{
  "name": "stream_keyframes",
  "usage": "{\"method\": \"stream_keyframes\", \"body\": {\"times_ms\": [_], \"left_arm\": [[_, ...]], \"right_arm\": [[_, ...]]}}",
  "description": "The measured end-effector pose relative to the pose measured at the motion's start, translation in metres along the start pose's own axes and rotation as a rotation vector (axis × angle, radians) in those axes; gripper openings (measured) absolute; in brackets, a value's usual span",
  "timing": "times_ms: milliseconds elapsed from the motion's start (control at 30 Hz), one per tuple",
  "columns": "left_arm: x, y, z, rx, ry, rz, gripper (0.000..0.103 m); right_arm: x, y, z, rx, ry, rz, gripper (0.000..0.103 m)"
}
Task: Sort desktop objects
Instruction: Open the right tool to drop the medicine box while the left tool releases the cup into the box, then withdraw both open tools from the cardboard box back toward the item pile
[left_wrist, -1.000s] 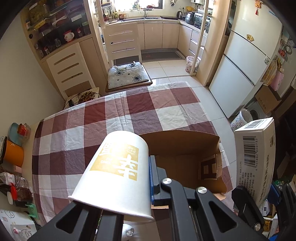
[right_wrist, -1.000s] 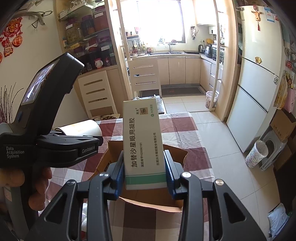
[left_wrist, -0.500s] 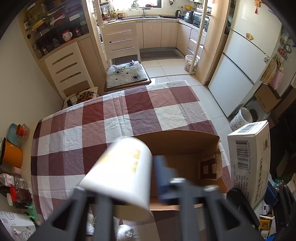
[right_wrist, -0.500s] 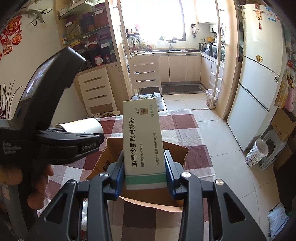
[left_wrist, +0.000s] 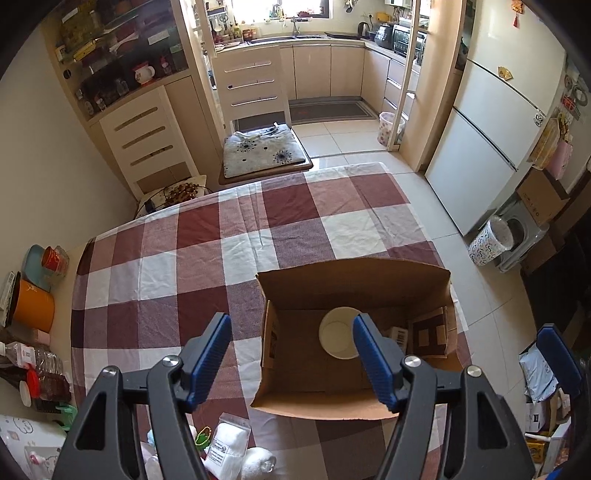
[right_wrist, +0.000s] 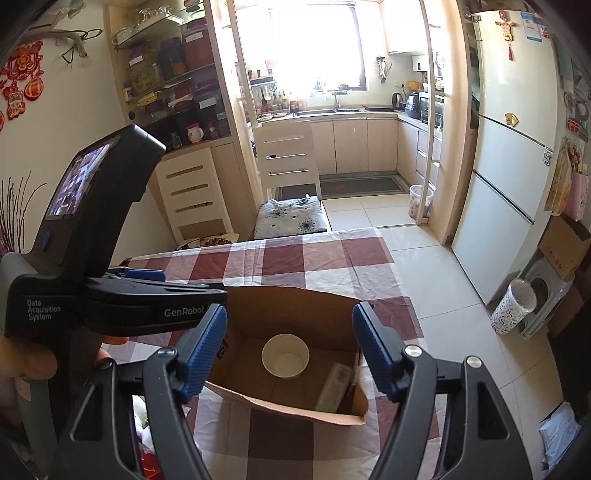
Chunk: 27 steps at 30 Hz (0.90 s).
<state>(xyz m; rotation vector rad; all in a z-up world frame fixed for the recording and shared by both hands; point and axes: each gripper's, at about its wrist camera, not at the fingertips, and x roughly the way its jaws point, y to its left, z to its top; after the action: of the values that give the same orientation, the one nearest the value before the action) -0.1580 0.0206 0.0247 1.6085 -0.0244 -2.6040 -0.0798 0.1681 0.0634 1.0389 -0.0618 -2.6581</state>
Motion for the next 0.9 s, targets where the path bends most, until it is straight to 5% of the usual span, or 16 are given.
{"method": "stream_keyframes", "body": {"times_ms": [900], "left_arm": [[-0.003, 0.005, -0.022, -0.017, 0.036, -0.007, 0.070]], "right_arm": [[-0.006, 0.005, -0.012, -0.008, 0.026, -0.021, 0.072]]}}
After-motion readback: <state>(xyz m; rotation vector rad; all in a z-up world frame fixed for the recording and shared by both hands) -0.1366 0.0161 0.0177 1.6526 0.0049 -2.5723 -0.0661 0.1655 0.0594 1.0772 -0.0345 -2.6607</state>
